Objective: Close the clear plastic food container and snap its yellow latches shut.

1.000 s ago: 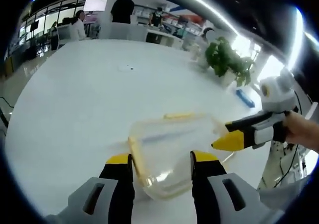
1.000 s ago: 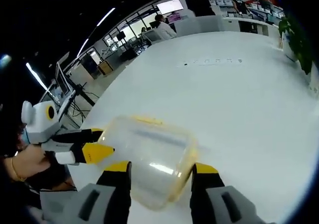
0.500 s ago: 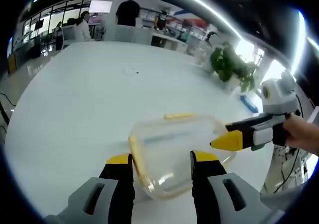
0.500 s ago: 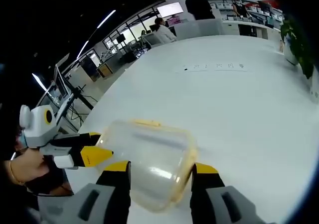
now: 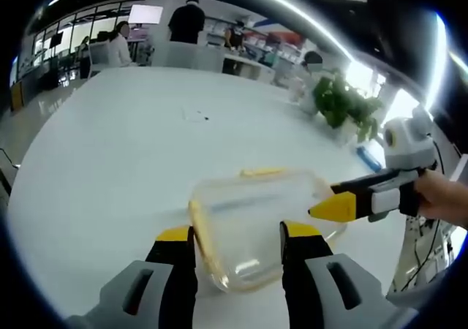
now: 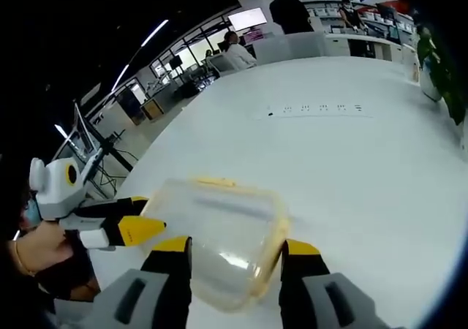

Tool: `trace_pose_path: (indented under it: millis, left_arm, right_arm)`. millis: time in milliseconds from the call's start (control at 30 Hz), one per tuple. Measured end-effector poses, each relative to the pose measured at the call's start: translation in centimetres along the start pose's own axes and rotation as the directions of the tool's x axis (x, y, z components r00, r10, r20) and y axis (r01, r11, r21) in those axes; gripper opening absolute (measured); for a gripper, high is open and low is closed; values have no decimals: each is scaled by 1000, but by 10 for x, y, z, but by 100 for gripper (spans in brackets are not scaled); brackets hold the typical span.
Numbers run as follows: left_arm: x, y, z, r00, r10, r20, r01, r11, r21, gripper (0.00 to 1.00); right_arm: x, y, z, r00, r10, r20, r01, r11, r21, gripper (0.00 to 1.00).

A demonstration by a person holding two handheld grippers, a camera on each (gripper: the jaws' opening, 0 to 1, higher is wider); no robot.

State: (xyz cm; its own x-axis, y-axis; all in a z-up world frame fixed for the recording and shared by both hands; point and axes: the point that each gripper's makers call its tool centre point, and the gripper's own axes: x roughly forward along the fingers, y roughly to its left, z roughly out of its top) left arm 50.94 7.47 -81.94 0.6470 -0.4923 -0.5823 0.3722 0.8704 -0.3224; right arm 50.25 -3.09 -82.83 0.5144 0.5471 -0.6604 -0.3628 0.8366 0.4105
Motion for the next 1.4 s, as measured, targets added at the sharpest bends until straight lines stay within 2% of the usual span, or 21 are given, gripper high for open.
trace_pose_path:
  millis: [567, 1167, 1400]
  left_arm:
    - [25, 16, 26, 998, 11, 60, -12, 1000, 1, 43]
    - [24, 17, 29, 997, 6, 78, -5, 1000, -7, 44]
    - [20, 17, 27, 994, -36, 107, 38, 999, -23, 45]
  right_arm:
    - [22, -14, 32, 999, -5, 45, 5, 1000, 5, 46]
    - [20, -10, 36, 993, -15, 115, 12, 1000, 25, 47]
    - [19, -12, 36, 991, -30, 134, 24, 999, 46, 48]
